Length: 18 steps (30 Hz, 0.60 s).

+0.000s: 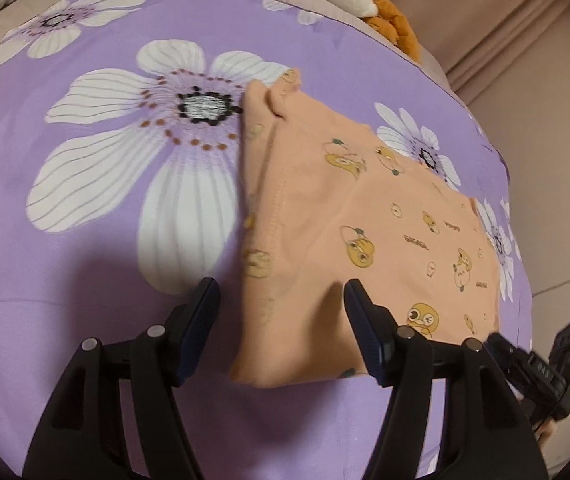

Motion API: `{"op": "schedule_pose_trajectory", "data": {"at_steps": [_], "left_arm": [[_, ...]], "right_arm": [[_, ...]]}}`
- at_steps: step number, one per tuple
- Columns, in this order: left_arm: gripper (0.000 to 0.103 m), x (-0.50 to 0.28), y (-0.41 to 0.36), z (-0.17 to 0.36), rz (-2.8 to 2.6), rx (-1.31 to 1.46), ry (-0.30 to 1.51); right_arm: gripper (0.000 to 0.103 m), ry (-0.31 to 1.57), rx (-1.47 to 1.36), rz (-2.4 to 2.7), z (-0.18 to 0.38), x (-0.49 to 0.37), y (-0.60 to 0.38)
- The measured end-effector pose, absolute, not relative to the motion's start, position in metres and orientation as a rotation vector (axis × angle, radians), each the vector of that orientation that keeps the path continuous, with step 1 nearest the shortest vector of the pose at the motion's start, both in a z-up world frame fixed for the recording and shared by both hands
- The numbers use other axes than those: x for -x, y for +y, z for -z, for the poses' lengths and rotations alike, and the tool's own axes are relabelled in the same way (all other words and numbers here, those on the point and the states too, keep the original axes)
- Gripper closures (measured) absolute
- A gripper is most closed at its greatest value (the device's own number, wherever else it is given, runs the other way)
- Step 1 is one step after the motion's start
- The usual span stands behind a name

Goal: Fold small clothes
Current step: 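Grasp the side edge of the peach top with the right gripper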

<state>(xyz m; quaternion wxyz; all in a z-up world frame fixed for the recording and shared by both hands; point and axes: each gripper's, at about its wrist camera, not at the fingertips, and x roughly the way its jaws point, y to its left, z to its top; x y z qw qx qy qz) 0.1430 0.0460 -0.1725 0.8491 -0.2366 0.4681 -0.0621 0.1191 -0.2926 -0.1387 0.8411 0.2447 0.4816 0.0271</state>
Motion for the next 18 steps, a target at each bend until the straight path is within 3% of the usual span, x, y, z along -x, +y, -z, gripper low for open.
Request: {"op": "schedule_pose_trajectory", "data": {"at_steps": [2, 4, 6, 8, 18], "left_arm": [[0.047, -0.145, 0.042, 0.173, 0.139, 0.497, 0.985], [0.078, -0.149, 0.037, 0.177, 0.162, 0.522, 0.999], [0.092, -0.150, 0.036, 0.179, 0.149, 0.531, 0.998], [0.094, -0.146, 0.037, 0.176, 0.133, 0.553, 0.981], [0.097, -0.113, 0.025, 0.136, 0.170, 0.488, 0.954]], "right_arm": [[0.052, 1.004, -0.527, -0.069, 0.140, -0.126, -0.289], [0.052, 0.981, -0.537, -0.080, 0.143, -0.137, -0.286], [0.057, 0.957, -0.541, -0.065, 0.144, -0.143, -0.284], [0.095, 0.951, -0.505, -0.029, 0.141, -0.146, -0.282], [0.097, 0.834, -0.497, -0.112, 0.092, -0.114, -0.287]]}}
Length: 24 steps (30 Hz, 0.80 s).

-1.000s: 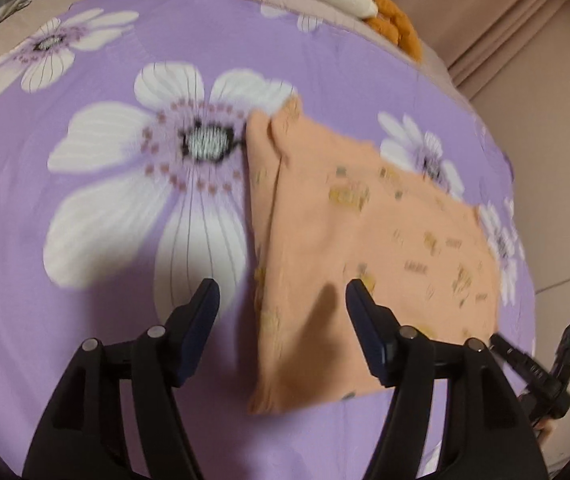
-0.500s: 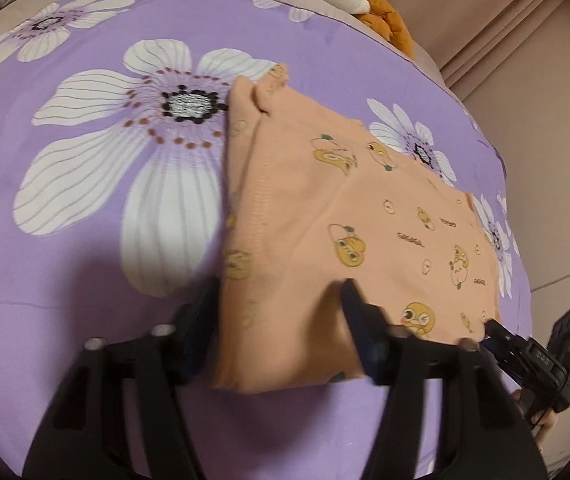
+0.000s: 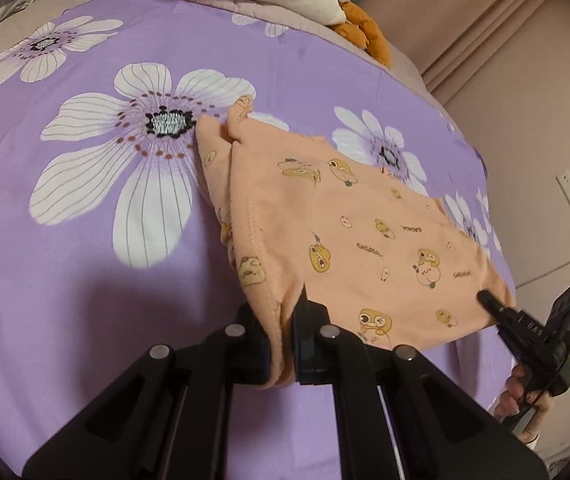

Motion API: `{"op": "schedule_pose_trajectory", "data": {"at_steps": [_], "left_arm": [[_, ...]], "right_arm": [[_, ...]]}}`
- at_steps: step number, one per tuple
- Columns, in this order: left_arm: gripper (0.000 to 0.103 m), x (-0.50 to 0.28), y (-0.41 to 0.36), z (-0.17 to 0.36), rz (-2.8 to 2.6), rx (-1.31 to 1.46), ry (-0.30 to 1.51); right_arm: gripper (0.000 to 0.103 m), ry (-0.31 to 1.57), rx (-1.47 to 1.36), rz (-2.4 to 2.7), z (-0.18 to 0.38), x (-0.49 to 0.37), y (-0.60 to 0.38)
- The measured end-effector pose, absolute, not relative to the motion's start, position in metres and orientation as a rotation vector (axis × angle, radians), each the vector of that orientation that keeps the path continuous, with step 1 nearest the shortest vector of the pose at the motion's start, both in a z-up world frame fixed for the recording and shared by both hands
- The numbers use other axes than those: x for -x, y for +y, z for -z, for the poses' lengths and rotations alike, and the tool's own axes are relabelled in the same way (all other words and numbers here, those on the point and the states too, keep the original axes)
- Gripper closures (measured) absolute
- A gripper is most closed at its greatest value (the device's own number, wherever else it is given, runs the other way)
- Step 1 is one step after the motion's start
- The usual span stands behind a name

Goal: Fold small clothes
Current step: 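Grasp the side edge of the peach top with the right gripper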

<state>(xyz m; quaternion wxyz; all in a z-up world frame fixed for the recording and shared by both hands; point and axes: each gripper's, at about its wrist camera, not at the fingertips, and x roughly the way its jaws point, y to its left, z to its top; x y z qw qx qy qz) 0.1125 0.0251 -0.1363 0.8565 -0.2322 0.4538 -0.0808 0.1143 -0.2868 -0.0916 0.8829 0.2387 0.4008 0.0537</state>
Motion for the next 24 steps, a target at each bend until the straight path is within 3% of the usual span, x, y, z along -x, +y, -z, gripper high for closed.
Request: {"op": "schedule_pose_trajectory", "data": {"at_steps": [15, 24], "left_arm": [[0.093, -0.072, 0.012, 0.154, 0.114, 0.457, 1.060], [0.091, -0.064, 0.018, 0.140, 0.094, 0.475, 1.050]], "right_arm": [[0.097, 0.877, -0.405, -0.073, 0.092, -0.095, -0.284], [0.097, 0.824, -0.281, -0.190, 0.062, -0.109, -0.249]]}}
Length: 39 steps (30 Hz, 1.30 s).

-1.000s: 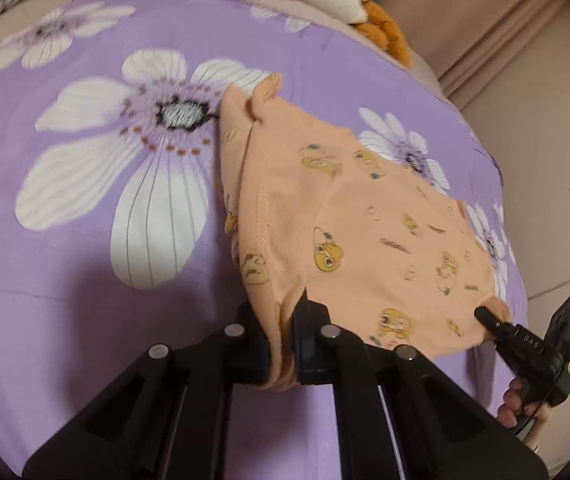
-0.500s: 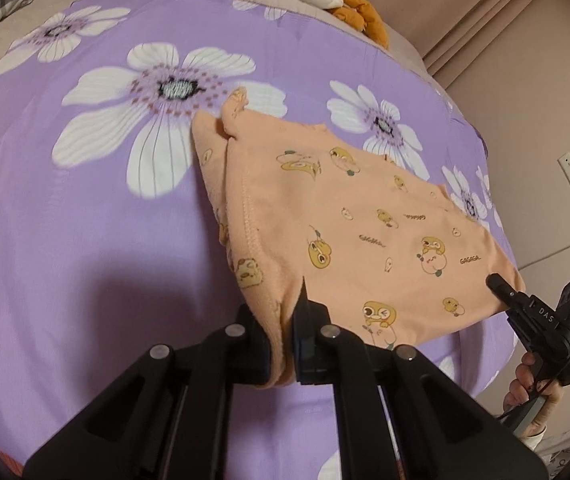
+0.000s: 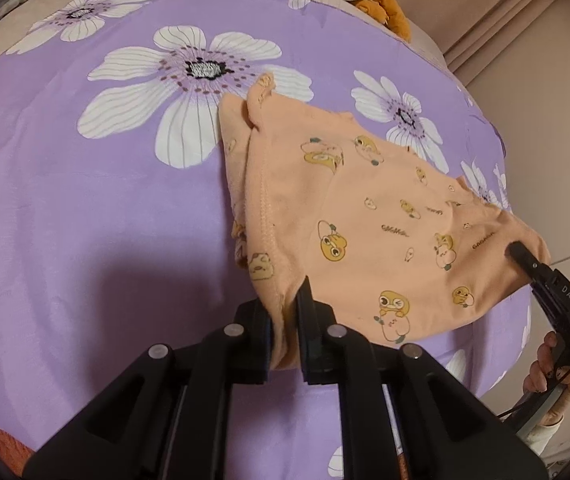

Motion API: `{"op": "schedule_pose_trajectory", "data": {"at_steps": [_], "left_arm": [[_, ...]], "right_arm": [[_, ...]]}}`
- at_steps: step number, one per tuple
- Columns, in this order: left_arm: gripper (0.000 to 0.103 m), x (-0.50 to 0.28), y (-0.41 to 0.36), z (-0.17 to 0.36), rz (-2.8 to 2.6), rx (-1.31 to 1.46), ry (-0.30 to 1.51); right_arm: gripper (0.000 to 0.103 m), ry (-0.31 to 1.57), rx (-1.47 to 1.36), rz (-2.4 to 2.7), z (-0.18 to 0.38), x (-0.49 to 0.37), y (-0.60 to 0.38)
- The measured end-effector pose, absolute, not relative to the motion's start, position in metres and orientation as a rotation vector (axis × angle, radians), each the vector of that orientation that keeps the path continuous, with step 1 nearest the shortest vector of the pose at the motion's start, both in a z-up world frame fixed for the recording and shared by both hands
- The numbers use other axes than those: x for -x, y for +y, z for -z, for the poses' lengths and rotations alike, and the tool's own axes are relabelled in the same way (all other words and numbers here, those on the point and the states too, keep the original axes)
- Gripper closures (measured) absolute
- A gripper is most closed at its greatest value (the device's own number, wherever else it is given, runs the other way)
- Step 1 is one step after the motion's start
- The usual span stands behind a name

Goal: Fold small clothes
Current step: 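Grasp the side edge of the peach top with the right gripper, then lift the held side and fold it over toward the top's centre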

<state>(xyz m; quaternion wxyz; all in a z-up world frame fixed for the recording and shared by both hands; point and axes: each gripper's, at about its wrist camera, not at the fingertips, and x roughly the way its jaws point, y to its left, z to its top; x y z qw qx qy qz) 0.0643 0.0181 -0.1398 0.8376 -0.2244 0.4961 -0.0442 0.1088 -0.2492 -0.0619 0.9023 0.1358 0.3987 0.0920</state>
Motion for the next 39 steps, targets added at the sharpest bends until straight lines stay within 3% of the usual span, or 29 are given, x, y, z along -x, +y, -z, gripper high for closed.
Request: {"op": "schedule_pose_trajectory", "data": {"at_steps": [10, 24, 39], "left_arm": [[0.088, -0.039, 0.060, 0.113, -0.023, 0.500, 0.979], [0.082, -0.018, 0.086, 0.108, -0.107, 0.552, 0.955], [0.081, -0.021, 0.069, 0.109, -0.074, 0.503, 0.973]], "right_arm": [[0.097, 0.852, -0.092, -0.362, 0.051, -0.116, -0.187], [0.097, 1.047, 0.054, -0.525, 0.094, -0.120, -0.126], [0.097, 1.146, -0.029, -0.494, 0.128, -0.126, -0.128]]}}
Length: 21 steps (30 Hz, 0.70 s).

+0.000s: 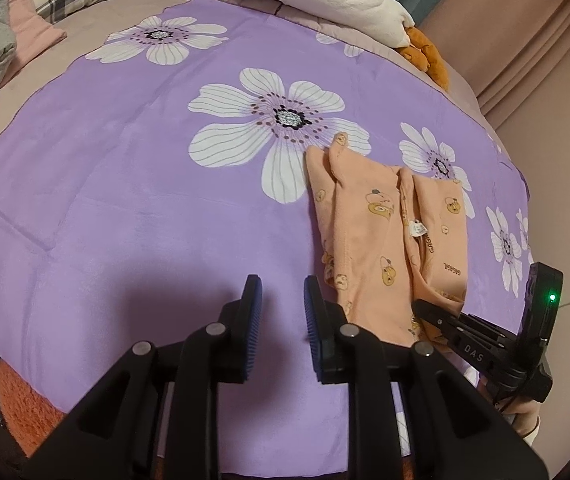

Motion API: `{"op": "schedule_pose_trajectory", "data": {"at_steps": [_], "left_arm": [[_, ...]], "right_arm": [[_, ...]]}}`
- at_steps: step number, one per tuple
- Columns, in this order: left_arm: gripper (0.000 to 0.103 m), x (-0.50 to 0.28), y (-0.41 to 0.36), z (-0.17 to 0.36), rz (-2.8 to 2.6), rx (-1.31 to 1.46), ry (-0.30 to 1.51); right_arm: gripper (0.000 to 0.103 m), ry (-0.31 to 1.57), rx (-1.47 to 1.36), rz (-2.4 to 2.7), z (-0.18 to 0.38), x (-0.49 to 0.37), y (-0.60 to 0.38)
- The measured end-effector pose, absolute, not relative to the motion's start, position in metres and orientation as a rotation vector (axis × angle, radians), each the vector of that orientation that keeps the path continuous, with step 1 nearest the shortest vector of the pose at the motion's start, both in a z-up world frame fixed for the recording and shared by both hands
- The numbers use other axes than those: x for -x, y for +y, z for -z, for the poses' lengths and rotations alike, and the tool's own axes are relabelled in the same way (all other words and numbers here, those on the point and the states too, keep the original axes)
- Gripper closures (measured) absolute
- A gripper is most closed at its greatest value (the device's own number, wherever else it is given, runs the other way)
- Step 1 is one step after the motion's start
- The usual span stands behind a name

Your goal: Fold small clothes

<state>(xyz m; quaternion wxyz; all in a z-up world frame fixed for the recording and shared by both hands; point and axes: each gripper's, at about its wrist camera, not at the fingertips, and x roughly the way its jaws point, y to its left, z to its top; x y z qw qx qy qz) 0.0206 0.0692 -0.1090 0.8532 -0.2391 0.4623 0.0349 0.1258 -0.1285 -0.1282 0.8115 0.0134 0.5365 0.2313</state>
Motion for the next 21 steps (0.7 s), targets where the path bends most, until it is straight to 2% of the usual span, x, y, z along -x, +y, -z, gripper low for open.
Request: {"op": "schedule_pose_trajectory", "data": {"at_steps": [5, 13, 15, 16, 18, 21], "left_arm": [[0.080, -0.025, 0.064, 0.109, -0.070, 0.481, 0.972], [0.072, -0.030, 0.063, 0.106, -0.058, 0.457, 0.971], [0.068, -0.033, 0.060, 0.102, -0.048, 0.450, 0.964], [0.064, -0.035, 0.058, 0.100, -0.038, 0.447, 0.959], [0.056, -0.039, 0.052, 0.095, -0.008, 0.440, 0.945], [0.052, -0.048, 0.040, 0.089, 0.054, 0.438, 0.937]], "right_arm": [[0.097, 1.149, -0.019, -0.481, 0.126, -0.125, -0.128], [0.096, 1.148, -0.033, -0.466, 0.112, -0.122, -0.135], [0.089, 1.131, -0.041, -0.457, 0.104, -0.117, -0.142], [0.077, 1.123, -0.046, -0.451, 0.100, -0.115, -0.145], [0.059, 1.094, -0.063, -0.440, 0.092, -0.110, -0.153], [0.058, 1.063, -0.082, -0.424, 0.084, -0.104, -0.165]]}}
